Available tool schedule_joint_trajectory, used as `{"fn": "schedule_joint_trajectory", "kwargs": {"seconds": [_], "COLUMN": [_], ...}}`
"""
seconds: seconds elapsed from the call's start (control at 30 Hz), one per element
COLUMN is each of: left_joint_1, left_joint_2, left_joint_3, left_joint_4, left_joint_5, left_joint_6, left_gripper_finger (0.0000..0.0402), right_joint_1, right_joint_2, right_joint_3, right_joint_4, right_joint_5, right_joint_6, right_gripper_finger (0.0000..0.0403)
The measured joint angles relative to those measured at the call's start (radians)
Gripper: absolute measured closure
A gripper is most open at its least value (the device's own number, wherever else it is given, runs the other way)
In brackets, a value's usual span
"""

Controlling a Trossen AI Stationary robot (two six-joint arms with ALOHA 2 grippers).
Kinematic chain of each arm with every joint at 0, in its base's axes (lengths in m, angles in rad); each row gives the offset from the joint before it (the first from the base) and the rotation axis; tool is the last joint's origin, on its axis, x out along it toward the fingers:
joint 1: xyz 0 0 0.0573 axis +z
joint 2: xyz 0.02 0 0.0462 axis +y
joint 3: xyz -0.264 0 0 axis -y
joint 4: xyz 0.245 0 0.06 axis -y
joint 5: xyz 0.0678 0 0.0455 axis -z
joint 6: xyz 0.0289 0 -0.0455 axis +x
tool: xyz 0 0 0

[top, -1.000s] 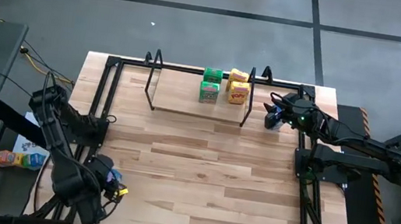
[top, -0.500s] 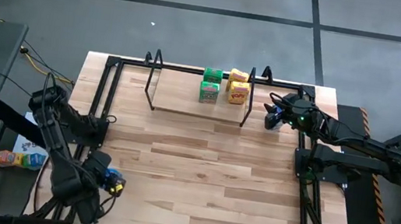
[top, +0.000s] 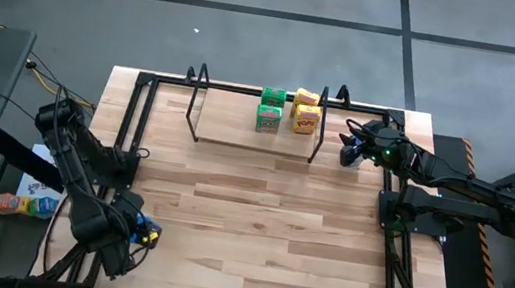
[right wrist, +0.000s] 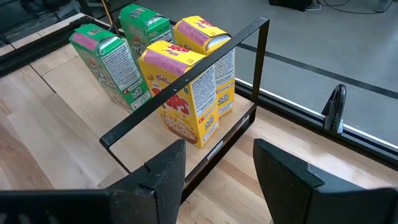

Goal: Stack cereal on shelf
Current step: Put the bottom blue cereal box on the shelf

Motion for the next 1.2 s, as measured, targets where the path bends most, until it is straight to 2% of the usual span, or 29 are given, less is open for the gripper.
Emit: {"fn": "schedule_joint_trajectory", "kwargs": {"seconds": [0.23,0.47,0.93,1.1,1.2], "left_joint_1": [0.000,0.000,0.027,0.056,0.091], "left_joint_2": [-0.001,-0.001,-0.001,-0.028,-0.087], "left_joint_3": [-0.067,-0.081,-0.081,-0.081,-0.070], "left_joint_4": [0.125,0.138,0.125,0.128,0.125], "left_joint_5": [0.001,0.026,0.023,0.015,-0.048], "left_joint_6": [0.005,0.004,0.013,0.076,0.151], "left_gripper_finger": [0.0154,0.0160,0.0260,0.0270,0.0268], "right_joint_1": [0.000,0.000,0.000,0.000,0.000], "right_joint_2": [0.000,0.000,0.000,0.000,0.000], "right_joint_3": [0.000,0.000,0.000,0.000,0.000], "right_joint_4": [0.000,0.000,0.000,0.002,0.003], "right_joint_5": [0.000,0.000,0.000,0.000,0.000], "right_joint_6": [0.000,0.000,0.000,0.000,0.002], "right_gripper_finger": [0.0221,0.0221,0.0221,0.0221,0.0221]}}
